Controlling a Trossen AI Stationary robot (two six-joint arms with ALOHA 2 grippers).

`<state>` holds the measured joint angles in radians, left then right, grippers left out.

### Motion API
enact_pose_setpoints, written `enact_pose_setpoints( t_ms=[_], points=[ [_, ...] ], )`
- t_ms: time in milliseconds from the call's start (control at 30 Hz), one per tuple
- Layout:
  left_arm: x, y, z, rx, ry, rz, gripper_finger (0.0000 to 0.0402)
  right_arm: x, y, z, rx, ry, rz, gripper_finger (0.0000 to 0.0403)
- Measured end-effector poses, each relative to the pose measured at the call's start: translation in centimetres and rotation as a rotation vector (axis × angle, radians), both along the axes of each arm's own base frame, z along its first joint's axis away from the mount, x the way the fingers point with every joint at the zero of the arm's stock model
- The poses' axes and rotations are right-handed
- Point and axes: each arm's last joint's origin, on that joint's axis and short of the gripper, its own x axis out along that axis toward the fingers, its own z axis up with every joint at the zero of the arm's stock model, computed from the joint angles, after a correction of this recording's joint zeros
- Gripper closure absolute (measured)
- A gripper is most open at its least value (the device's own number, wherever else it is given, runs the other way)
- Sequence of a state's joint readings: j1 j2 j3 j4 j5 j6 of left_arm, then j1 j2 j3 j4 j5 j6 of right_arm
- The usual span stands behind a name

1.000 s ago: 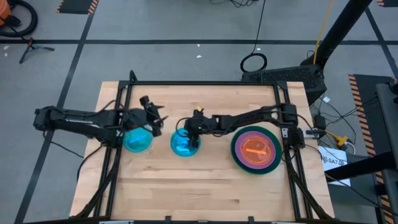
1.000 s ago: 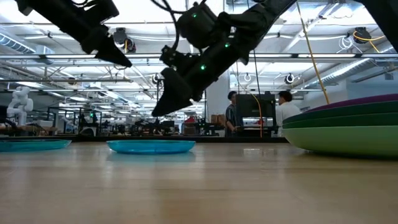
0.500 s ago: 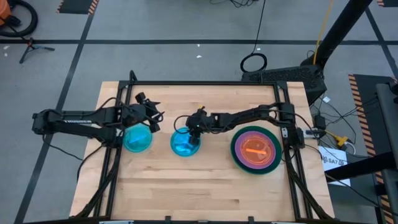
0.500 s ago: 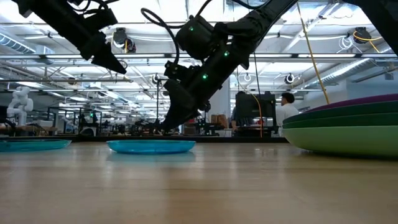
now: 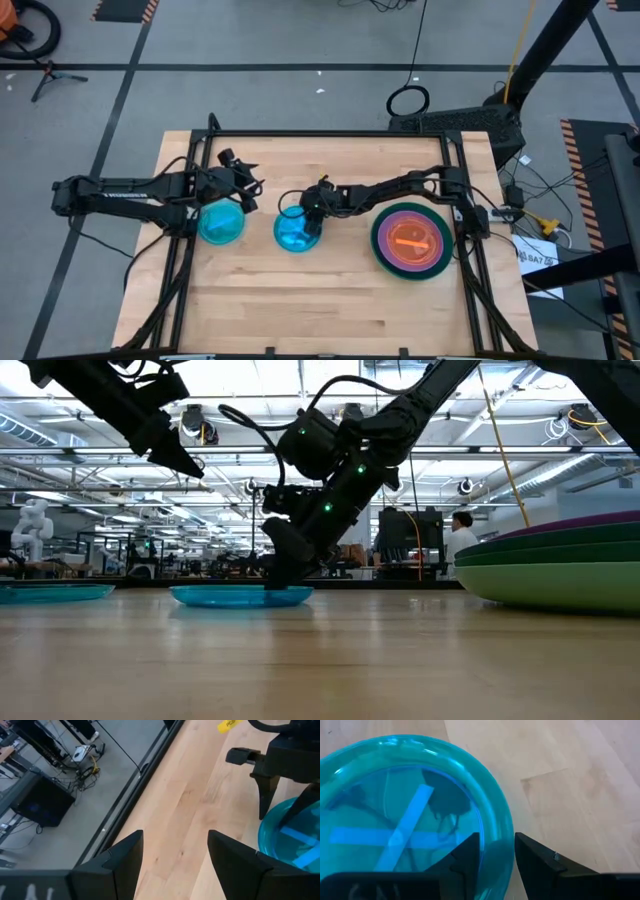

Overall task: Stack plastic plates
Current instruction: Stack the top blue plate on top of the orange plate

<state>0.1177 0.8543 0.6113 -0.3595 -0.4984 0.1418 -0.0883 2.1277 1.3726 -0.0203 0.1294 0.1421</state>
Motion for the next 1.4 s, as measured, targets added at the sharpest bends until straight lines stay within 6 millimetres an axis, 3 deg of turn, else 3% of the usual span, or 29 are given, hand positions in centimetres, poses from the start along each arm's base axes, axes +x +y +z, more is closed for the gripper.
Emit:
enact_pose_setpoints(
  t_ms=[233,467,567,900,1067,1133,1200,1300,1400],
  points=[
    [0.1,0.0,0.2,0.005,-0.02,-0.002,0.0174,0.0,0.0,0.2,0.002,-0.001,-0.004,0.0299],
    [0.1,0.0,0.2,0.005,-0.02,-0.002,0.0174,0.0,-0.1,0.3,0.001,-0.009,-0.005,0.0388],
    [0.1,0.0,0.2,0.005,-0.02,-0.002,0.0174,-0.1,-0.1,0.9,-0.002,-0.018,-0.002,0.0393],
    [0.1,0.0,0.2,0.004,-0.019,-0.001,0.0174,-1.2,-0.2,6.7,-0.13,-0.092,0.01,0.04],
    [0.1,0.0,0.2,0.004,-0.02,-0.001,0.0174,-2.8,0.9,10.3,-0.293,-0.073,-0.001,0.04],
    [0.1,0.0,0.2,0.004,-0.02,-0.001,0.0174,-2.9,1.6,11.7,-0.268,-0.127,0.091,0.0401],
    [0.1,0.0,0.2,0.004,-0.02,-0.001,0.0174,-3.8,2.2,11.9,-0.29,-0.055,0.12,0.0401],
    [0.1,0.0,0.2,0.001,-0.022,0.001,0.0174,-4.6,2.2,12.3,-0.342,-0.023,-0.029,0.0402],
    [0.1,0.0,0.2,-0.001,-0.025,0.002,0.0174,-4.9,2.3,12.9,-0.305,-0.032,0.055,0.04]
  ],
)
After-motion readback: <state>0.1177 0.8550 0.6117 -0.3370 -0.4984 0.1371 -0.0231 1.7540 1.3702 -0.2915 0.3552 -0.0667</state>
